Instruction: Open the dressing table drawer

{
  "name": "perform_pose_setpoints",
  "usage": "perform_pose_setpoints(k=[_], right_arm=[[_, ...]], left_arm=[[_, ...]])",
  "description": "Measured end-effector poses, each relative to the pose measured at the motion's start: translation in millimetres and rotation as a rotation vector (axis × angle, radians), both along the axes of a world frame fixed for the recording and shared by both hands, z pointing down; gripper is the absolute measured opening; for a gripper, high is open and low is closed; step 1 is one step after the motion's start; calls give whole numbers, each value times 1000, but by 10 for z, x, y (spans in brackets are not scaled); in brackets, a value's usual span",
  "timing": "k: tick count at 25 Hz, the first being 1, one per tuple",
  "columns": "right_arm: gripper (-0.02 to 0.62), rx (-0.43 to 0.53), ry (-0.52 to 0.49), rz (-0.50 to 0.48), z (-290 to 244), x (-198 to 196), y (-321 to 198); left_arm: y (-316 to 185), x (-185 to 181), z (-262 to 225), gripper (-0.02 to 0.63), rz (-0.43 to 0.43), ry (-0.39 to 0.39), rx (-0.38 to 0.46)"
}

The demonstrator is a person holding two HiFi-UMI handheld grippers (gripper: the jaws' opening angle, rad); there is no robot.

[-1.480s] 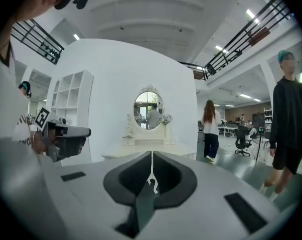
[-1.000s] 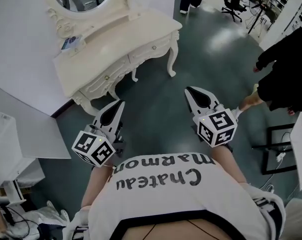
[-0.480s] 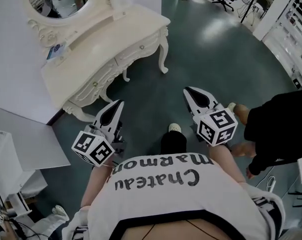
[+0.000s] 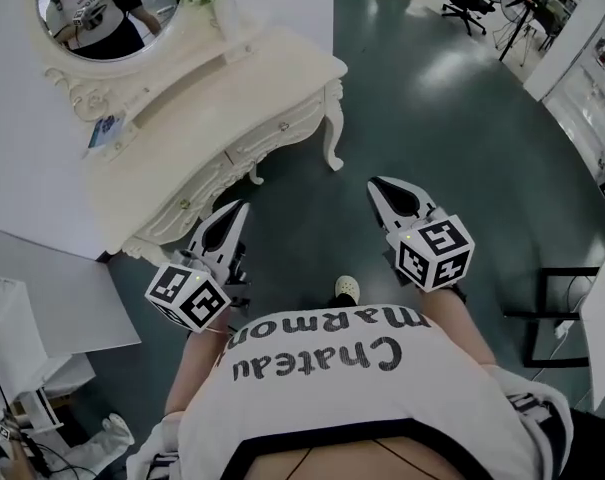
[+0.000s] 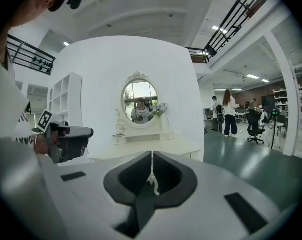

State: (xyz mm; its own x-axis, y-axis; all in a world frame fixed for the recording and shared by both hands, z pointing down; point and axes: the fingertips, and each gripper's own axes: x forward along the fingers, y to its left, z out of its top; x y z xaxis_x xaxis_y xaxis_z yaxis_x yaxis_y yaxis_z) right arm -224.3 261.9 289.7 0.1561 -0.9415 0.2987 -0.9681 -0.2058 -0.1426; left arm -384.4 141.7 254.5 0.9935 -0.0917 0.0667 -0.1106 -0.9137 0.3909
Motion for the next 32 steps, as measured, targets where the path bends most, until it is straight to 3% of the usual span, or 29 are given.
perform_pose_setpoints(k=[5,11,19,32], right_arm=[[28,30,35,-11,-193,668,-291],[28,4,40,-59,-141,1121,-439],[28,8,14,-98,58,1466,-451],[28,-10,8,-177,100,1600,-538]], left_arm=[[-241,565,-110,25,-28,31,14],[-349,995,-48,25,-76,46,-11],[-261,1257,72,25,-110,29,5],[-291,1464,24,25,-155,58,-29]])
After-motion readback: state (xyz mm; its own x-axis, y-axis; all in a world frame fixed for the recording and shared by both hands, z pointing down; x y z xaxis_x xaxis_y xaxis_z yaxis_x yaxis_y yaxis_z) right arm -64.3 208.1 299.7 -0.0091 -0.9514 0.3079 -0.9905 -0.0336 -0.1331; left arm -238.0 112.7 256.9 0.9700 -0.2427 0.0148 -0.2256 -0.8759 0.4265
